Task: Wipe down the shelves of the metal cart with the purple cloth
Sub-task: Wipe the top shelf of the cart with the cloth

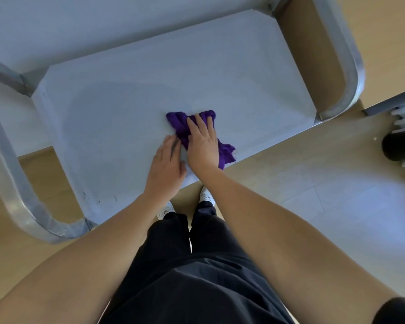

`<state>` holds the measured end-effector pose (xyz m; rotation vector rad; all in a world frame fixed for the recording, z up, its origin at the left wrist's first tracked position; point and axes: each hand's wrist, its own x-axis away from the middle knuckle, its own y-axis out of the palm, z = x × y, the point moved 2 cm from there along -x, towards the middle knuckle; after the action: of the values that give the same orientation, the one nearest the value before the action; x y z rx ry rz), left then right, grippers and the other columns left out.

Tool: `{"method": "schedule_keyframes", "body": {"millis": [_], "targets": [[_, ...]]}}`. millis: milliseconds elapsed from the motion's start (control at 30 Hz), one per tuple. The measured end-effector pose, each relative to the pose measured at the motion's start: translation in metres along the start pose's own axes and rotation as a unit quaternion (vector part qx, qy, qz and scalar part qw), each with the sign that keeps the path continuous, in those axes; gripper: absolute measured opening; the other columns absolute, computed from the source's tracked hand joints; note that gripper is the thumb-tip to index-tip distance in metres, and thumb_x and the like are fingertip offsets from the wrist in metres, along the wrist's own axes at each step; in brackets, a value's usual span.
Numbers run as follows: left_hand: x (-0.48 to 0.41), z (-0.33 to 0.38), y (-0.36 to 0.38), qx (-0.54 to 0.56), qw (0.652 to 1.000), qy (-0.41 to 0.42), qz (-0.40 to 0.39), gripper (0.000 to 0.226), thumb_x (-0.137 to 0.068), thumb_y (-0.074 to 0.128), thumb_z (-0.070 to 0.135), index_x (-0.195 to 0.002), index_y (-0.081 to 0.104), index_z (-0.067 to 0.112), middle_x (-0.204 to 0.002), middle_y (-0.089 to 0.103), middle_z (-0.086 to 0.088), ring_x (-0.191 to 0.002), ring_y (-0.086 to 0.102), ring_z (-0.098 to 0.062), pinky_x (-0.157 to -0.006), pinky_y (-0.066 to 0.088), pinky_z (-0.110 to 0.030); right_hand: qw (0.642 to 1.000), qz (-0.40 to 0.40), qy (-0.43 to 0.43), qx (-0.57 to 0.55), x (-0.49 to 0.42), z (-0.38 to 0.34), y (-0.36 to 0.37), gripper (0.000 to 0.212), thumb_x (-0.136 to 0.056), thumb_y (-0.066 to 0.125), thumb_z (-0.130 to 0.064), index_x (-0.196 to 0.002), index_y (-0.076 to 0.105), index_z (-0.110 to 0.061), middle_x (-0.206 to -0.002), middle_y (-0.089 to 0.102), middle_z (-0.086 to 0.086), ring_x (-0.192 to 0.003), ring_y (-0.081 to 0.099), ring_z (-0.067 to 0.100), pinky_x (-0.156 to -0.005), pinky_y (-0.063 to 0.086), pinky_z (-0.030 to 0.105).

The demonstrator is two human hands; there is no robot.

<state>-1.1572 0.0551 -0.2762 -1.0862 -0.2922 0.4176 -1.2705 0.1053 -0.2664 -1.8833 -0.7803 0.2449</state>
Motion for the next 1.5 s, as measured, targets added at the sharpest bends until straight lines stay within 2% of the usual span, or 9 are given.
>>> {"method": "schedule_keyframes", "body": {"millis": [233, 567, 767, 933, 1067, 1233, 1367, 1433, 1500], "targets": [[-0.008, 0.015, -0.001, -0.045, 0.999, -0.017, 0.007, 0.056, -0.083, 0.055, 0.009, -0.137, 0.047, -0.001, -0.145, 0.044, -0.020, -0.137, 0.041, -0.033, -0.110, 0.039, -0.043, 0.998, 0.010, -0.047, 0.029, -0.012, 0.017, -0.007, 0.047, -0.097, 0.048, -0.008, -0.142, 0.043, -0.020, -0.153, 0.036, 0.003, -0.147, 0.018, 0.028, -0.116, 0.028, 0.044], [-0.077, 0.062, 0.024, -0.057, 0.998, -0.033, 0.006, 0.051, -0.088, 0.049, 0.013, -0.137, 0.048, -0.001, -0.146, 0.043, -0.020, -0.138, 0.038, -0.033, -0.112, 0.037, -0.045, 0.998, 0.011, -0.053, 0.037, -0.083, 0.082, -0.053, 0.042, -0.102, 0.036, -0.017, -0.144, 0.040, -0.021, -0.156, 0.031, 0.003, -0.148, 0.014, 0.027, -0.119, 0.021, 0.039], [-0.126, 0.102, 0.047, -0.041, 0.997, -0.055, 0.032, 0.048, -0.088, 0.045, 0.015, -0.133, 0.051, -0.001, -0.143, 0.045, -0.020, -0.138, 0.039, -0.036, -0.111, 0.036, -0.047, 0.998, 0.024, -0.029, 0.046, -0.124, 0.151, -0.093, 0.043, -0.102, 0.035, -0.018, -0.144, 0.038, -0.022, -0.155, 0.032, 0.001, -0.148, 0.016, 0.027, -0.116, 0.029, 0.042], [-0.130, 0.117, 0.060, -0.047, 0.991, -0.104, 0.070, 0.046, -0.091, 0.045, 0.014, -0.134, 0.049, -0.002, -0.145, 0.044, -0.021, -0.141, 0.034, -0.036, -0.117, 0.028, -0.049, 0.996, 0.055, 0.027, 0.064, -0.158, 0.208, -0.130, 0.043, -0.103, 0.033, -0.016, -0.146, 0.035, -0.016, -0.156, 0.028, 0.004, -0.147, 0.013, 0.032, -0.121, 0.017, 0.040], [-0.130, 0.117, 0.061, -0.059, 0.989, -0.106, 0.088, 0.045, -0.091, 0.045, 0.013, -0.133, 0.049, -0.003, -0.144, 0.044, -0.021, -0.141, 0.034, -0.036, -0.117, 0.026, -0.049, 0.988, 0.076, 0.089, 0.104, -0.163, 0.186, -0.116, 0.056, -0.095, 0.040, -0.005, -0.149, 0.029, -0.017, -0.158, 0.023, 0.005, -0.147, 0.010, 0.034, -0.121, 0.009, 0.040], [-0.130, 0.114, 0.062, -0.065, 0.989, -0.103, 0.089, 0.046, -0.093, 0.047, 0.019, -0.134, 0.049, -0.002, -0.144, 0.045, -0.021, -0.141, 0.035, -0.037, -0.118, 0.026, -0.049, 0.997, 0.037, -0.053, 0.052, -0.141, 0.108, -0.072, 0.063, -0.084, 0.051, -0.004, -0.145, 0.038, -0.013, -0.153, 0.034, 0.009, -0.145, 0.018, 0.038, -0.119, 0.019, 0.046], [-0.131, 0.115, 0.061, -0.058, 0.988, -0.108, 0.091, 0.045, -0.092, 0.048, 0.015, -0.134, 0.049, -0.002, -0.145, 0.044, -0.020, -0.142, 0.034, -0.035, -0.119, 0.025, -0.048, 0.987, -0.008, -0.154, 0.038, -0.150, 0.111, -0.074, 0.054, -0.091, 0.050, -0.003, -0.143, 0.042, -0.015, -0.151, 0.038, 0.008, -0.145, 0.021, 0.034, -0.119, 0.019, 0.045], [-0.131, 0.116, 0.061, -0.050, 0.987, -0.110, 0.105, 0.045, -0.090, 0.047, 0.012, -0.133, 0.051, -0.002, -0.144, 0.046, -0.020, -0.141, 0.035, -0.036, -0.118, 0.026, -0.048, 0.984, 0.004, -0.167, 0.060, -0.170, 0.141, -0.088, 0.049, -0.093, 0.044, -0.005, -0.141, 0.044, -0.016, -0.150, 0.040, 0.008, -0.144, 0.024, 0.035, -0.118, 0.018, 0.043], [-0.131, 0.117, 0.060, -0.045, 0.987, -0.109, 0.105, 0.045, -0.090, 0.045, 0.013, -0.133, 0.051, -0.002, -0.143, 0.046, -0.020, -0.140, 0.035, -0.036, -0.118, 0.026, -0.048, 0.990, 0.030, -0.115, 0.069, -0.194, 0.174, -0.108, 0.049, -0.094, 0.041, -0.007, -0.142, 0.042, -0.014, -0.150, 0.039, 0.009, -0.144, 0.023, 0.037, -0.119, 0.018, 0.043]]}}
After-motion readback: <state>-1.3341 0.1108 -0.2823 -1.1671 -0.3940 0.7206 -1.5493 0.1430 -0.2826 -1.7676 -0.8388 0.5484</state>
